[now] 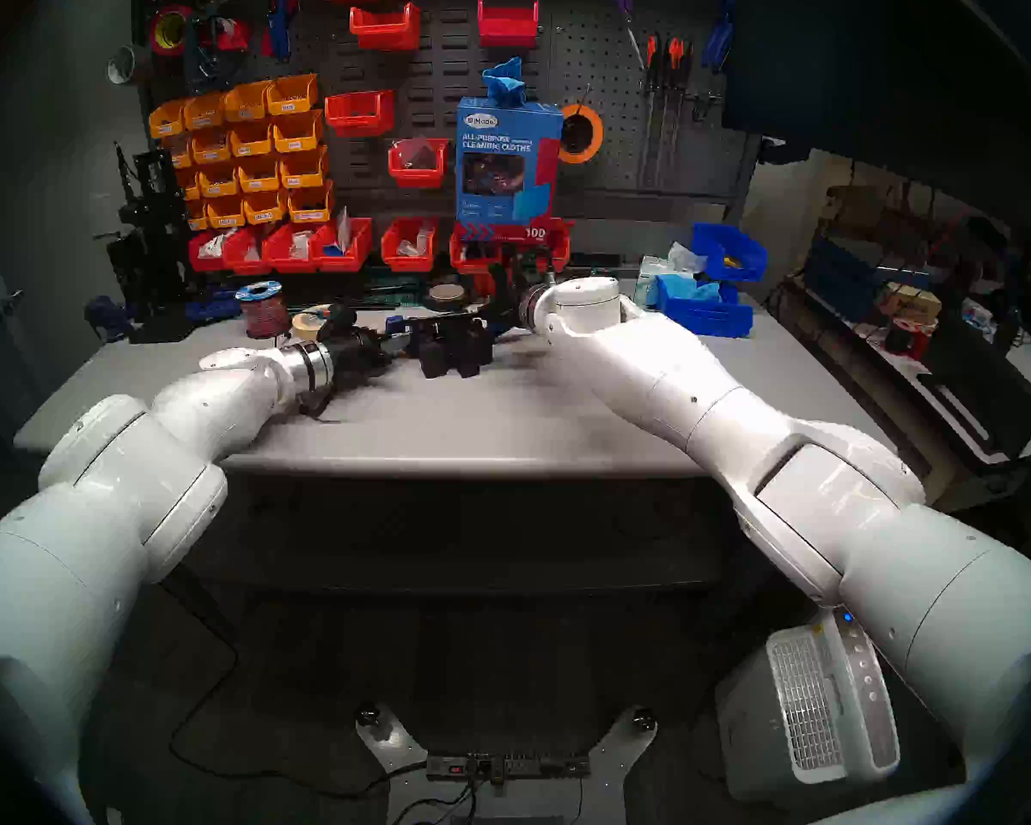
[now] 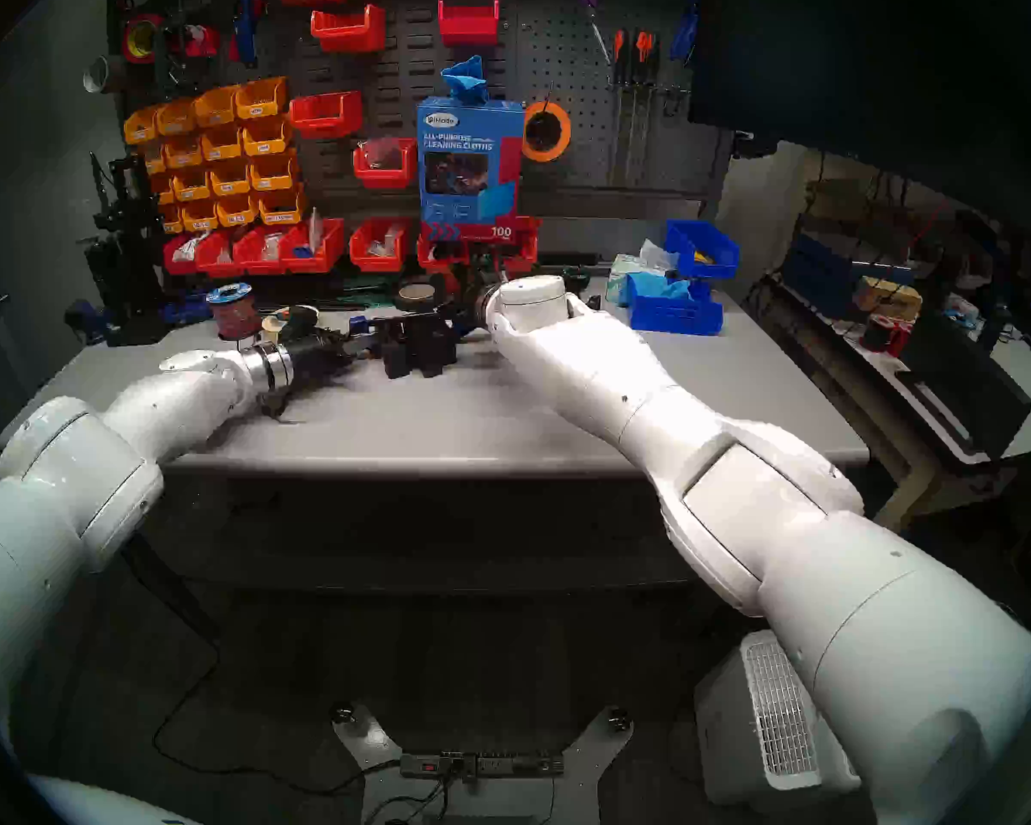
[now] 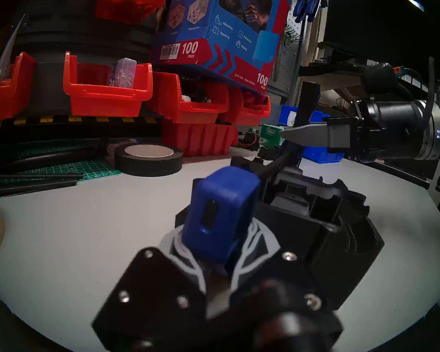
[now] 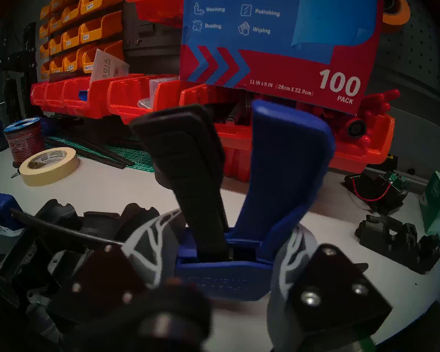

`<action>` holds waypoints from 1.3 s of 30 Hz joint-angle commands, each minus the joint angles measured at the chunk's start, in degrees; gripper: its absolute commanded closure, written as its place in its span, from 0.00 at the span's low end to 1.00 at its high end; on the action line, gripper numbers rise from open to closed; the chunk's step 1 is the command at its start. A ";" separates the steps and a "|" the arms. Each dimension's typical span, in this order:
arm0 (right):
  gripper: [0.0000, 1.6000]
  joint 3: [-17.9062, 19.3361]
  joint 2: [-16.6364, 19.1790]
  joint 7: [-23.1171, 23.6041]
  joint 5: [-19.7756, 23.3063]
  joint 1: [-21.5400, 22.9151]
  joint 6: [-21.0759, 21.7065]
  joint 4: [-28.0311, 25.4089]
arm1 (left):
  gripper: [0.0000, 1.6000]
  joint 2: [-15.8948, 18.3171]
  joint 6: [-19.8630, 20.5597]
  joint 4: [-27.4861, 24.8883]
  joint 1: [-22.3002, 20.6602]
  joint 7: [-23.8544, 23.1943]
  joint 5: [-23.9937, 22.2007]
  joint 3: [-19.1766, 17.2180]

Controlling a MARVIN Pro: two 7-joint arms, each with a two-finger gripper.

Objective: Clamp the two 3D printed pieces together with the clamp

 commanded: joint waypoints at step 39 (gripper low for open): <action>1.00 -8.11 -6.38 -3.77 5.97 -0.57 -0.65 -9.84 | 1.00 -1.49 0.27 -1.38 -1.24 -0.46 -0.12 -0.23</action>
